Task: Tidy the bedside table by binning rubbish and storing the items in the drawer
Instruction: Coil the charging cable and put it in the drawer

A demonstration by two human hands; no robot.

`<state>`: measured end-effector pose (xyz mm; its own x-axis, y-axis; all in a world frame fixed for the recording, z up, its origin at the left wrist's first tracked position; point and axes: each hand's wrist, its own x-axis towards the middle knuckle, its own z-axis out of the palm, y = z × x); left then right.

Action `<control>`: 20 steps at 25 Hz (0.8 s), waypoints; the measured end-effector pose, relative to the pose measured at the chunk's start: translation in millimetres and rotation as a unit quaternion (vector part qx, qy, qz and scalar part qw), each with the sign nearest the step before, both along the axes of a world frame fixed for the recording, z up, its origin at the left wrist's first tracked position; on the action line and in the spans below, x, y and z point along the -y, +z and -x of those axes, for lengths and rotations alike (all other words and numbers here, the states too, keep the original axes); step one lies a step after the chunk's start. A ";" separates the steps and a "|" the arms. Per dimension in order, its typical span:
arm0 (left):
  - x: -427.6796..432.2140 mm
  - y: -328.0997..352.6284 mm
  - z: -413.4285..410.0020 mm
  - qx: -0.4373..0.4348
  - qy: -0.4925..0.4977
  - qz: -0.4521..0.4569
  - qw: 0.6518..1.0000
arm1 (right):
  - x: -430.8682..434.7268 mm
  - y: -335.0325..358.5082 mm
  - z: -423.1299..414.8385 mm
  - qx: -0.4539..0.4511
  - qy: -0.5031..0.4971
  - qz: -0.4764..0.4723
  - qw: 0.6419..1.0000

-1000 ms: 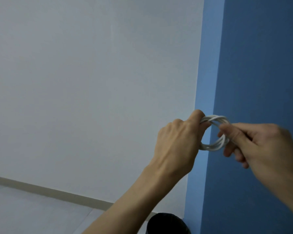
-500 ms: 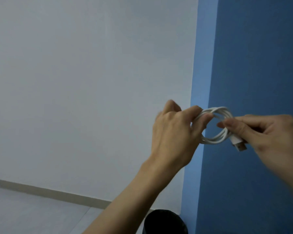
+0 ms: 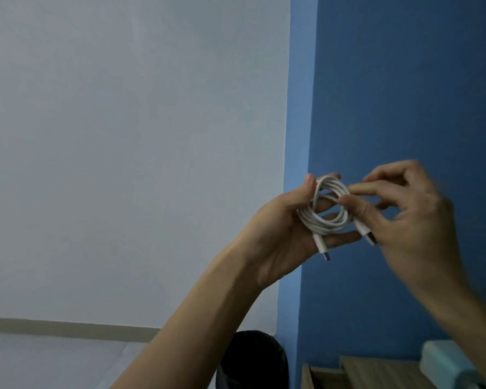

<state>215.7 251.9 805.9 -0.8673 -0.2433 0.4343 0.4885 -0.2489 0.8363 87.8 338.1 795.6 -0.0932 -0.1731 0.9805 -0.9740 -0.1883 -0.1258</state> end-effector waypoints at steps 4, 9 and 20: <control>-6.3 -11.5 20.4 -0.014 0.035 -0.034 0.999 | -1.5 -9.4 6.7 0.249 0.155 -0.093 0.951; 6.3 -65.7 52.3 -0.031 0.009 -0.073 0.997 | -10.6 -43.5 12.1 0.423 0.282 -0.178 0.843; 22.7 -231.2 123.9 0.112 -0.005 -0.280 0.953 | -0.2 -206.6 66.3 0.653 0.242 -0.169 0.698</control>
